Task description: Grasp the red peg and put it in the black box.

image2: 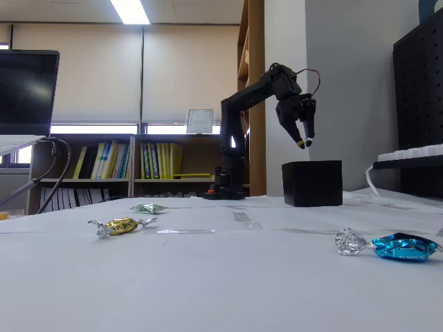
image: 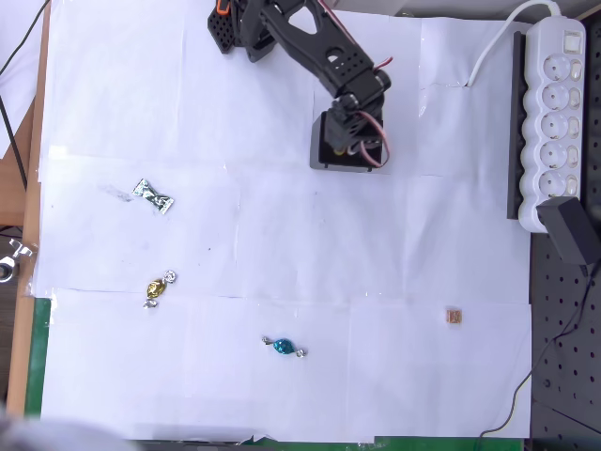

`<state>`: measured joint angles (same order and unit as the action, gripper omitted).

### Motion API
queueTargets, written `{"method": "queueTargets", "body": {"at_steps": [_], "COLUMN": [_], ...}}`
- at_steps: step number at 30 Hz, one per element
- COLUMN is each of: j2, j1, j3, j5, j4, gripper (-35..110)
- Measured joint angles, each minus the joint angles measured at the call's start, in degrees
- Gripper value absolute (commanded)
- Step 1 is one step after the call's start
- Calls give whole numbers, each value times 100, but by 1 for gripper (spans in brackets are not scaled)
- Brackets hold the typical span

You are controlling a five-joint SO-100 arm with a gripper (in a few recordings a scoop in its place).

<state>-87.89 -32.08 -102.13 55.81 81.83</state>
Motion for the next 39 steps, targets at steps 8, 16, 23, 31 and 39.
{"method": "queueTargets", "body": {"at_steps": [8,16,23,31,39], "j2": [185,686,1257,2355,4008], "j1": [1151,2391,3085,3164,3173], "j3": [132,1143,1960,3735,5651], "j5": [800,1600,1995,2276,2558], "j4": [-308,-932,-1248,-1784,-2004], "gripper": [0,0,0,0,0]}}
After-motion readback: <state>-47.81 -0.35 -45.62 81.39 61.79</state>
